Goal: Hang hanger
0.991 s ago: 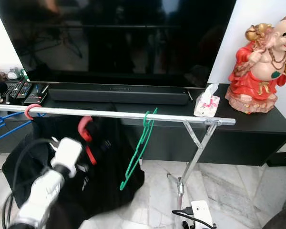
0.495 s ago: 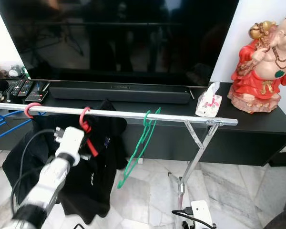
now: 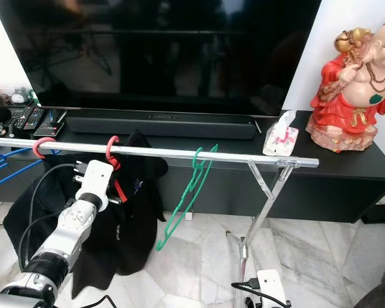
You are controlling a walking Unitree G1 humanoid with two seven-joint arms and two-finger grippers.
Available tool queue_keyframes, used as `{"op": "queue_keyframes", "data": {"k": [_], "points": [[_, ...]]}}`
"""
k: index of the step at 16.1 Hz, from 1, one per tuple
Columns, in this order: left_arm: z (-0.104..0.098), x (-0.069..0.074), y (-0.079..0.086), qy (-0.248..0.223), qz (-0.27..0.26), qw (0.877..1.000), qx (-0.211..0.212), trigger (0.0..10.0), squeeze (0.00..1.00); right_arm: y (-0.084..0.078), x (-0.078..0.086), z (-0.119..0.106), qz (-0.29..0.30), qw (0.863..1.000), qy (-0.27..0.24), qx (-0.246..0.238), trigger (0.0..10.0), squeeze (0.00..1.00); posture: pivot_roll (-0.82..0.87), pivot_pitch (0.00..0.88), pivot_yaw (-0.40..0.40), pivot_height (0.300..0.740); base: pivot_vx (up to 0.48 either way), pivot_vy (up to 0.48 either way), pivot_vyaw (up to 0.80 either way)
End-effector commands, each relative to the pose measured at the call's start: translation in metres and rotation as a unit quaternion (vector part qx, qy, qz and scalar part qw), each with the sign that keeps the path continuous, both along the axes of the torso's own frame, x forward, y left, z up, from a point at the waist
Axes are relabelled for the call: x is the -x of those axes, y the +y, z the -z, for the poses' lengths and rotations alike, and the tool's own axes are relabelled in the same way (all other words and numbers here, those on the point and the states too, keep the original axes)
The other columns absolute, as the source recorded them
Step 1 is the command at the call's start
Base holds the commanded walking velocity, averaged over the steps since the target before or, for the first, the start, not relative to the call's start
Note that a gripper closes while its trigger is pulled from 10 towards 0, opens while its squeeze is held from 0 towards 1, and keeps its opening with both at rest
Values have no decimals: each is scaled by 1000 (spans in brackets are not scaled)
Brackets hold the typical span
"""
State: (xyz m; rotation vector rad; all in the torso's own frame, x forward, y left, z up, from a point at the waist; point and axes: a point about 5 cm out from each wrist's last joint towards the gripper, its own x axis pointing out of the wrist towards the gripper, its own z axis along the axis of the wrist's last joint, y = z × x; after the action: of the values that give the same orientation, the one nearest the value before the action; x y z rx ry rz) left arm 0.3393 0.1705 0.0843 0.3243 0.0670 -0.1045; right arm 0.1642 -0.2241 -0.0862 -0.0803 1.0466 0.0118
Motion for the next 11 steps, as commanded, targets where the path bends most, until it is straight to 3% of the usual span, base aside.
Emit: {"op": "queue_keyframes", "data": {"k": [1,4,7,11], "points": [[-14,-9,0,-24,-16,1000,12,10000,0,-1,1,0,2,1000,4,1,10000,0,-39,0,-31,740,0,0,0],[-5,-13,-2,20,-37,999,24,10000,0,-2,1,0,1,1000,5,1,10000,0,-41,0,-35,740,0,0,0],[7,-9,-12,59,-2,998,8,10000,0,-2,1,0,0,1000,5,1,10000,0,-40,0,-34,740,0,0,0],[18,-1,-16,79,15,997,2,10000,0,-1,1,0,0,1000,6,-1,10000,0,-40,0,-30,740,0,0,0]]}}
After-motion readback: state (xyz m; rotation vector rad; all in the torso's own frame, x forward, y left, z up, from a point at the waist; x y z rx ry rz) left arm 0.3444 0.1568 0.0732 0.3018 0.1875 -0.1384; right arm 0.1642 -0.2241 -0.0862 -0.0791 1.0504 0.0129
